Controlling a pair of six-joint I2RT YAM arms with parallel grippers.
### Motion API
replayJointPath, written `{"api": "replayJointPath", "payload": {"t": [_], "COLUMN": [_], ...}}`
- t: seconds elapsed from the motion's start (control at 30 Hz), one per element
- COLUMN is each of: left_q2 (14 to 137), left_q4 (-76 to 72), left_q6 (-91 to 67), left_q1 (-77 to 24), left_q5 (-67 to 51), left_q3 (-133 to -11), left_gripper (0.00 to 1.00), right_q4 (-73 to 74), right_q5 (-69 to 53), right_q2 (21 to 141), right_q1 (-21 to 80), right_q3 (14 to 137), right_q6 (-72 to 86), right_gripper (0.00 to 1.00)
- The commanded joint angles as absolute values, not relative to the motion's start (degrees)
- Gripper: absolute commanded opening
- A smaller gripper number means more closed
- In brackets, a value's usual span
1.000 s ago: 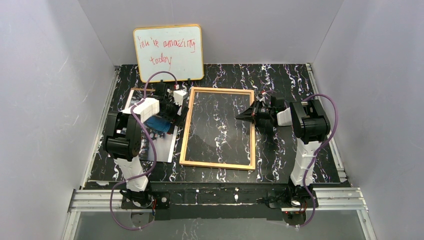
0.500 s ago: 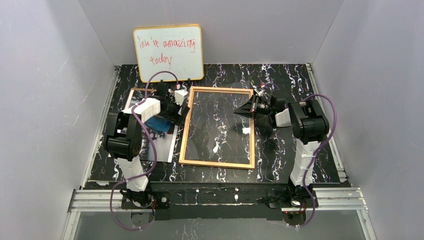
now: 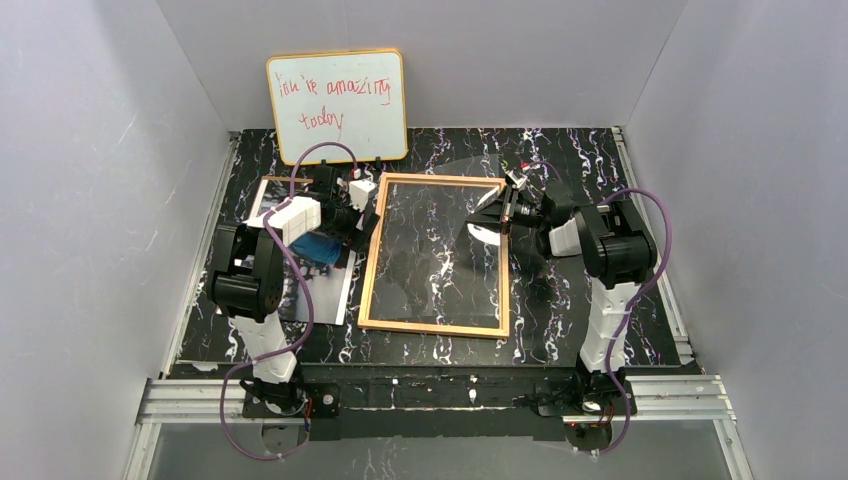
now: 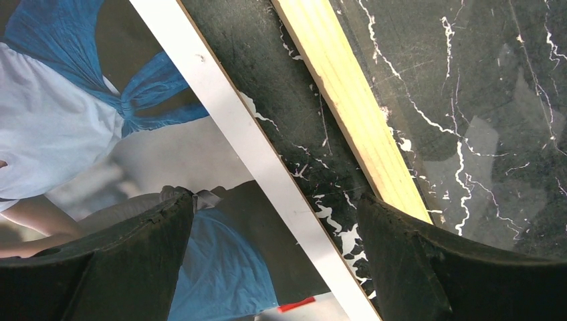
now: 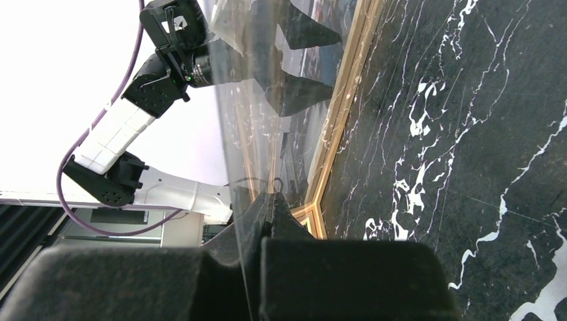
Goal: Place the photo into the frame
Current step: Place the photo frame item in the photo frame.
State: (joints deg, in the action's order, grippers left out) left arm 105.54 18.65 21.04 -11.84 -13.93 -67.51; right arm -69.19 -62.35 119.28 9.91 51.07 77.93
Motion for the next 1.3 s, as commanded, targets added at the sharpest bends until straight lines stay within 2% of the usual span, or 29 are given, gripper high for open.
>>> {"api": "replayJointPath", "payload": {"t": [0.0, 0.77, 1.0, 1.27], "left_q2": [108.01, 107.84, 107.18, 106.84], "left_q4": [22.02, 22.94, 23.25, 23.29], "left_q6": [21.12, 21.27, 21.51, 21.68], "left_q1": [-12.13, -12.15, -12.12, -12.13], "left_q5": [-14.96, -15.47, -15.55, -16.12], "left_q3": [-64.88, -65.83, -65.66, -65.13], "left_gripper": [0.90, 0.90, 0.89, 0.89], "right_q4": [-75.52, -73.13, -63.11, -44.52], "right_q5": [-62.61, -63.68, -60.38, -57.14], "right_q2": [119.73, 121.61, 119.72, 116.61], "right_q1": [10.61, 13.32, 11.54, 11.47], "right_q3": [51.34, 54.93, 52.06, 52.89], "right_q6": [79.54, 80.34, 74.57, 62.45], "right_gripper": [0.01, 0.01, 0.01, 0.01]}}
